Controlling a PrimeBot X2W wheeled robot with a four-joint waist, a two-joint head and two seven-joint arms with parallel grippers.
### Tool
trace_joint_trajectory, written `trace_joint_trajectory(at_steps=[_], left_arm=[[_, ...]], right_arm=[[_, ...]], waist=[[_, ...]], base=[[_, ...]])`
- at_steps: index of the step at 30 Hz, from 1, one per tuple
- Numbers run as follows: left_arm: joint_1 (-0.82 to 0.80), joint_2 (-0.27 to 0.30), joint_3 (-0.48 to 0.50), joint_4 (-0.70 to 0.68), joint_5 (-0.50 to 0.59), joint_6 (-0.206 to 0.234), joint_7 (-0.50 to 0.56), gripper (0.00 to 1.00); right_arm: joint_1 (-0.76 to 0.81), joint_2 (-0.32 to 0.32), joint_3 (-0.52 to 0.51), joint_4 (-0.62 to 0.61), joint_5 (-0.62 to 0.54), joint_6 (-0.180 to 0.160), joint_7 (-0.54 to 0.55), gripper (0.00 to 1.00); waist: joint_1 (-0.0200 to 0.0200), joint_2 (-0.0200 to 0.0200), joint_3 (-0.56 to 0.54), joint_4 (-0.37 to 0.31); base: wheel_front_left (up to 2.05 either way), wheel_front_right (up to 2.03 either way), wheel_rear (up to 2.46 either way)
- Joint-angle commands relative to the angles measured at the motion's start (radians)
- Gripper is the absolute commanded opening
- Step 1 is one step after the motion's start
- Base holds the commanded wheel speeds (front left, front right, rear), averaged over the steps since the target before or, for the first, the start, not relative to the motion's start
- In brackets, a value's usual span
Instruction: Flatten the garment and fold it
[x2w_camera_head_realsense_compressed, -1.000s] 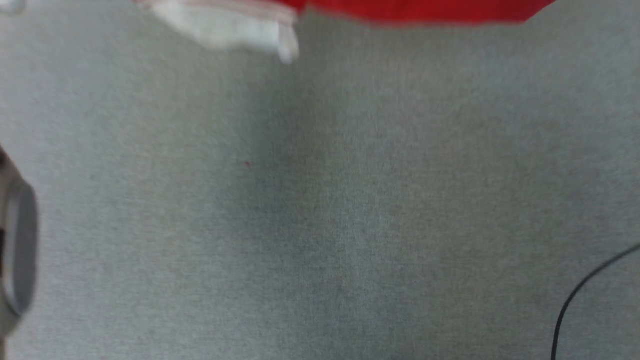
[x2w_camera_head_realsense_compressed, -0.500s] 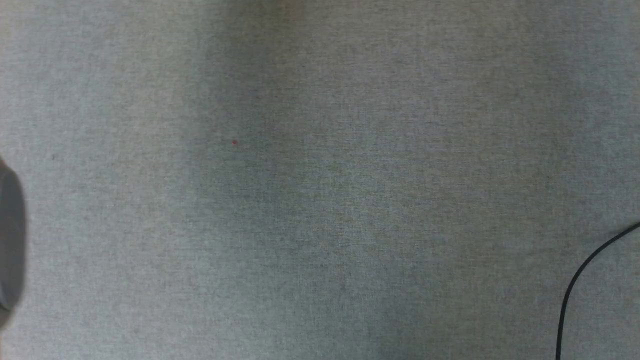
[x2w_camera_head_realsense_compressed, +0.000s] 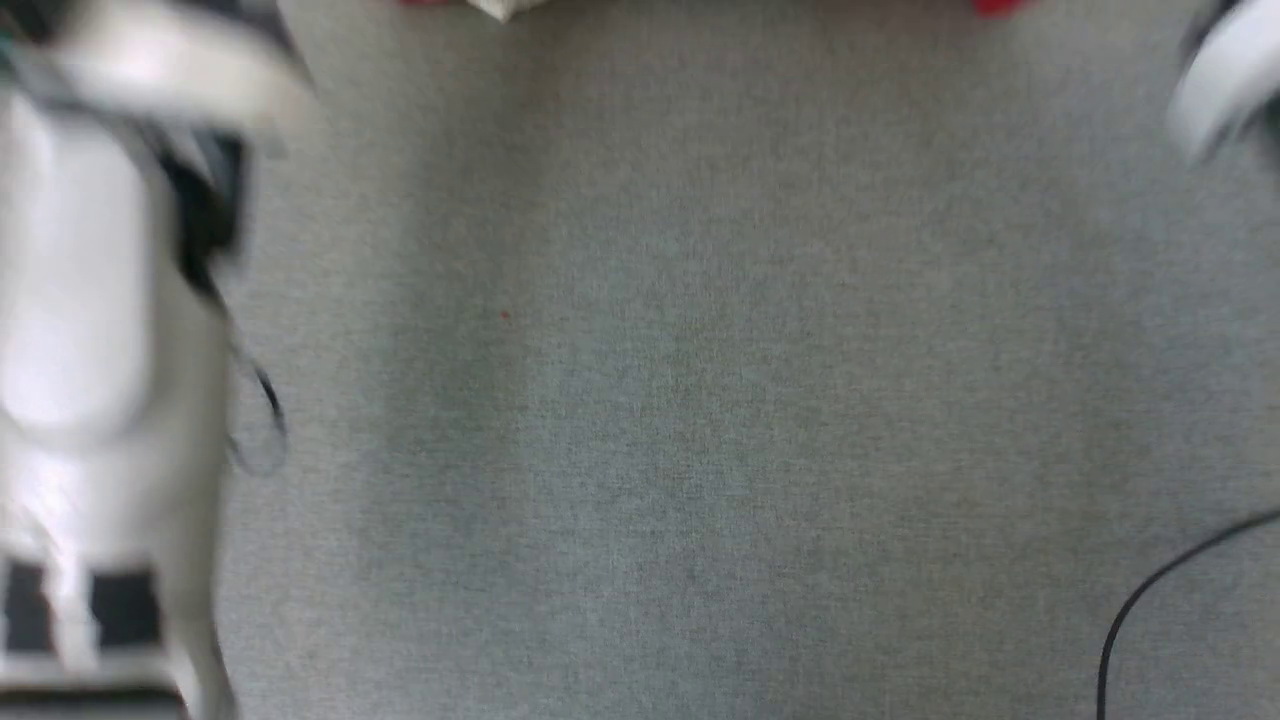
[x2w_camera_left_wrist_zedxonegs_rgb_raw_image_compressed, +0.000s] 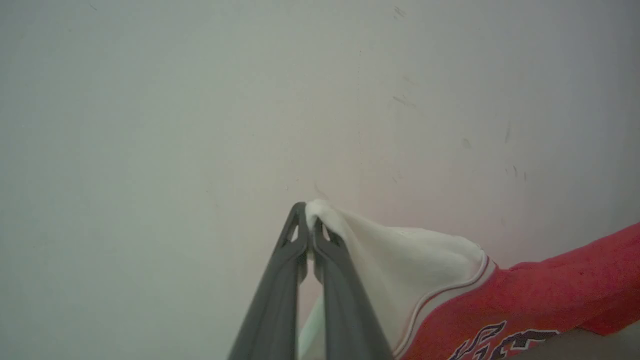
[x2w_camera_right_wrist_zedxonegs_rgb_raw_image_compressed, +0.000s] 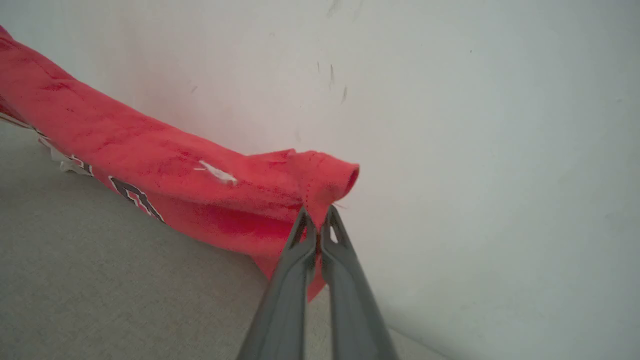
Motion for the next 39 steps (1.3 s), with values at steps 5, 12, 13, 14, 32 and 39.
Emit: trace_joint_trajectory(at_steps=[5, 12, 13, 14, 32, 39], left_arm=[[0.330, -0.028, 0.003, -0.070, -0.013, 0.000, -0.005, 0.00], [0.674, -0.026, -0.008, -0.112, -0.027, -0.001, -0.005, 0.00], [0.716, -0.025, -0.011, -0.119, -0.031, -0.002, -0.004, 0.00], [0.757, -0.024, -0.013, -0.125, -0.034, -0.001, -0.002, 0.00], [1.330, -0.009, -0.066, -0.321, -0.095, 0.035, 0.180, 0.00], [1.435, 0.014, -0.088, -0.381, -0.111, 0.031, 0.241, 0.00]], right_arm=[[0.241, -0.019, 0.040, -0.041, 0.063, -0.001, -0.035, 0.00], [0.479, -0.035, 0.080, -0.087, 0.096, -0.001, -0.016, 0.00], [0.508, -0.038, 0.083, -0.094, 0.098, -0.001, -0.012, 0.00], [0.538, -0.042, 0.088, -0.101, 0.100, -0.001, -0.007, 0.00], [1.006, -0.120, 0.026, -0.207, 0.130, -0.001, 0.049, 0.00], [1.178, -0.125, -0.031, -0.261, 0.131, -0.001, 0.079, 0.00]], waist=[[0.0002, 0.0000, -0.168, 0.013], [0.0002, 0.0000, -0.267, 0.007], [0.0002, 0.0000, -0.279, 0.005], [0.0002, 0.0000, -0.293, 0.006], [0.0002, 0.0000, -0.479, 0.015], [0.0002, 0.0000, -0.496, 0.033]], base=[[0.00, 0.00, 0.00], [0.00, 0.00, 0.00], [0.00, 0.00, 0.00], [0.00, 0.00, 0.00], [0.00, 0.00, 0.00], [0.00, 0.00, 0.00]])
